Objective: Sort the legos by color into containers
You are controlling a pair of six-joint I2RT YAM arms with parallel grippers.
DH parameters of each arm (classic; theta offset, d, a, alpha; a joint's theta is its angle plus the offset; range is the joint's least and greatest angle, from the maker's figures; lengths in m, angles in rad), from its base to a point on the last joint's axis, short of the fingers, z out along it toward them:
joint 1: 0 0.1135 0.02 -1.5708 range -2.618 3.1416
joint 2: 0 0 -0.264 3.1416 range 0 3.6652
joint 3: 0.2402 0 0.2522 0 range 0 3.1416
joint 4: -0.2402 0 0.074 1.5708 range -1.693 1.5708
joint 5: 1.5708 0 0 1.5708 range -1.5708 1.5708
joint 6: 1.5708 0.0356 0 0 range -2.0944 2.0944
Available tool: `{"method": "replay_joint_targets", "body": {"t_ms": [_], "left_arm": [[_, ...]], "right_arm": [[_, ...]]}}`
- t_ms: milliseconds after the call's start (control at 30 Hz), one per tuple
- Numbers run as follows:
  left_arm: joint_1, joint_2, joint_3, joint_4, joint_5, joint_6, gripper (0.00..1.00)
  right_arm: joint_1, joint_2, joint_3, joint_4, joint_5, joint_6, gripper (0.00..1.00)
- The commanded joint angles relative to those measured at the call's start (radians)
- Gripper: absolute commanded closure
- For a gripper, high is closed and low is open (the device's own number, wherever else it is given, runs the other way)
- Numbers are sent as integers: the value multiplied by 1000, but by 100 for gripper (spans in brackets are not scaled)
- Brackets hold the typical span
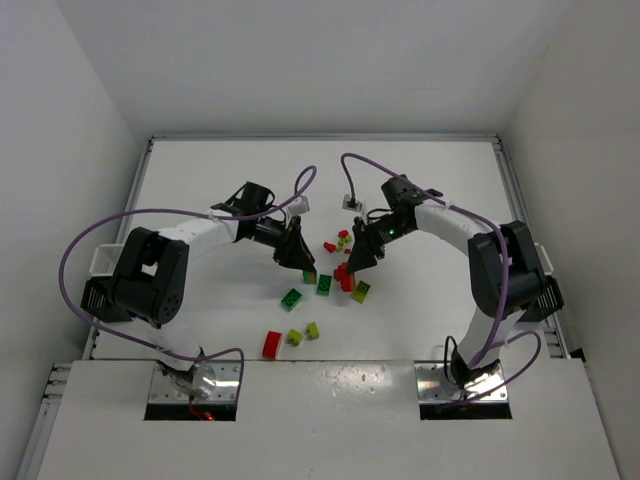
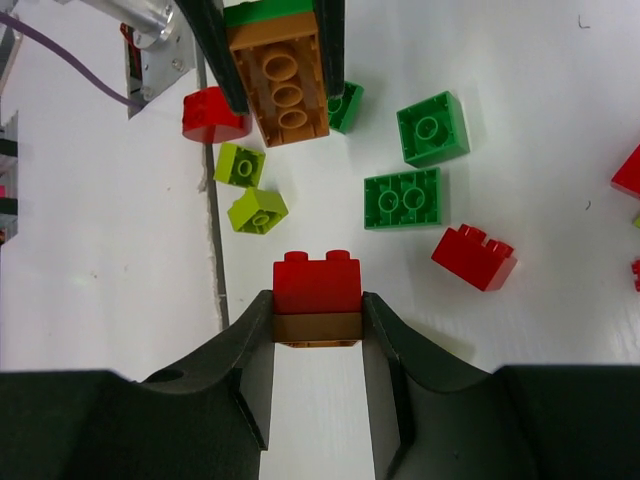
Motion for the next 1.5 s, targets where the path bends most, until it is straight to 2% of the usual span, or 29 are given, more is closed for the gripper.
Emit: {"method": "replay_joint_targets", "body": {"t_ms": [0, 67, 100, 200, 333, 400, 467, 533, 567, 633, 800, 1100, 1200, 1333, 1367, 1433, 1467], "left_arm": [[5, -12, 13, 26, 67, 2, 98], [-4, 11, 23, 26, 20, -9, 88], [-4, 11, 23, 26, 9, -9, 76], [-13, 11, -2, 92, -19, -67, 61], [-13, 23, -30, 172, -19, -154, 59], [-13, 34, -30, 195, -63, -168, 59], [-13, 34, -30, 204, -117, -177, 51], [-13, 34, -39, 204, -117, -177, 32], [-3, 22, -39, 215, -88, -177, 32], [-2, 13, -39, 215, -44, -186, 1], [-25, -18, -39, 215, 75, -196, 0], [-68, -41, -57, 215, 85, -187, 0], [-68, -32, -57, 215, 85, -187, 8], [-68, -23, -57, 215, 85, -187, 26], [-68, -23, -48, 215, 85, -187, 36], [-68, -12, -48, 215, 85, -187, 47], [-68, -12, -48, 215, 85, -187, 63]], "right_arm": [[18, 10, 36, 65, -60, 44, 98], [18, 10, 36, 83, -86, 64, 98], [18, 10, 36, 94, -86, 80, 98], [18, -11, -5, 166, -110, 173, 99], [27, -35, -76, 388, -121, 368, 99], [37, -35, -85, 407, -121, 402, 100], [37, -25, -85, 407, -121, 402, 100], [37, -25, -85, 416, -112, 412, 100], [37, -36, -85, 427, -112, 413, 100], [46, -36, -85, 436, -112, 423, 100], [55, -45, -85, 459, -121, 445, 100], [64, -54, -94, 565, -162, 551, 100], [73, -54, -85, 594, -162, 589, 100], [73, -54, -85, 605, -172, 612, 100], [73, -54, -85, 605, -181, 612, 100], [73, -54, -85, 605, -181, 612, 100], [73, -64, -94, 595, -181, 601, 100]]}}
